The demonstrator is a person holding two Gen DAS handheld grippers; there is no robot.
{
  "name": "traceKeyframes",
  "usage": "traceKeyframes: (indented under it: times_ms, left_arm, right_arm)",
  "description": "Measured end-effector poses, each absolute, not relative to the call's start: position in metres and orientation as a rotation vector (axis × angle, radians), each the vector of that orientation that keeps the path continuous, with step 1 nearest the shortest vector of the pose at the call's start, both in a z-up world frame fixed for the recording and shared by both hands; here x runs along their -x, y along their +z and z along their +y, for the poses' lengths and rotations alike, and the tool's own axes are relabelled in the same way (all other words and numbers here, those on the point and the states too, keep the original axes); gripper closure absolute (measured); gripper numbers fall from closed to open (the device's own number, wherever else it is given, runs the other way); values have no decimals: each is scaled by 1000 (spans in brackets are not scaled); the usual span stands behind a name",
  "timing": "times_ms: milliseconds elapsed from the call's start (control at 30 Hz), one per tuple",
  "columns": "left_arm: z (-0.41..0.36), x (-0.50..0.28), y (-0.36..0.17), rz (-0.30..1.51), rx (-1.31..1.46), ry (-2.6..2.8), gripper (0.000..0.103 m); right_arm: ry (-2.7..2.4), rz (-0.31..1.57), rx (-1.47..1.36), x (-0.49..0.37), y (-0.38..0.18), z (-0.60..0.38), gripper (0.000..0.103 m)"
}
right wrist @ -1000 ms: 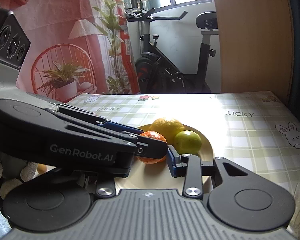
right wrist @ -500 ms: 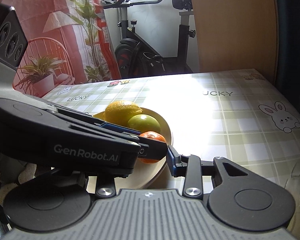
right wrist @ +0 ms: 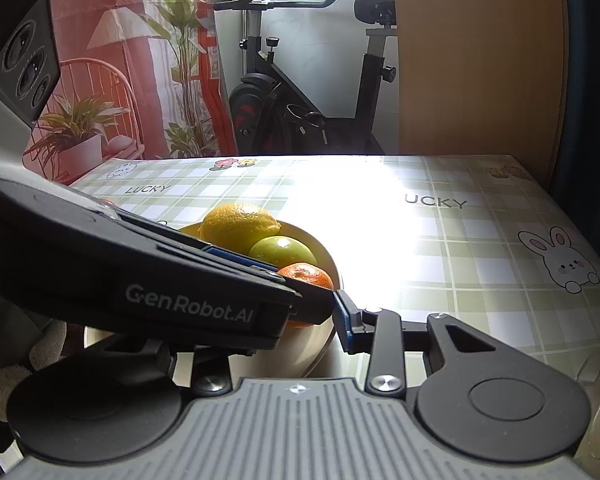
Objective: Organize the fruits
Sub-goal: 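Carry the second tangerine onto the plate and open the left gripper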
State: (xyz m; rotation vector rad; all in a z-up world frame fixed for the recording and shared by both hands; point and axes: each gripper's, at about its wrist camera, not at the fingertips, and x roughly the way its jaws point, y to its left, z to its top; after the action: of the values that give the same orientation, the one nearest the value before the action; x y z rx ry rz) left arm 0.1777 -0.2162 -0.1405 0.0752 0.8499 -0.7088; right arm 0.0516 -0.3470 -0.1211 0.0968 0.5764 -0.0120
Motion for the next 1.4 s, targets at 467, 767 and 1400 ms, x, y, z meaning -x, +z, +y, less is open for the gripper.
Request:
traceKeyframes:
  times_ms: [467, 767, 1400]
  left_arm:
    - [-212, -173, -143, 851, -67, -704, 65]
    - [-208, -171, -146, 848, -57, -696, 65]
    - [-200, -178, -147, 871, -18, -672, 48]
  right_arm:
    - [-6, 574, -95, -48, -125, -344, 65]
    - [11, 567, -80, -48, -126, -341, 65]
    - [-28, 595, -24, -59, -125, -334, 60]
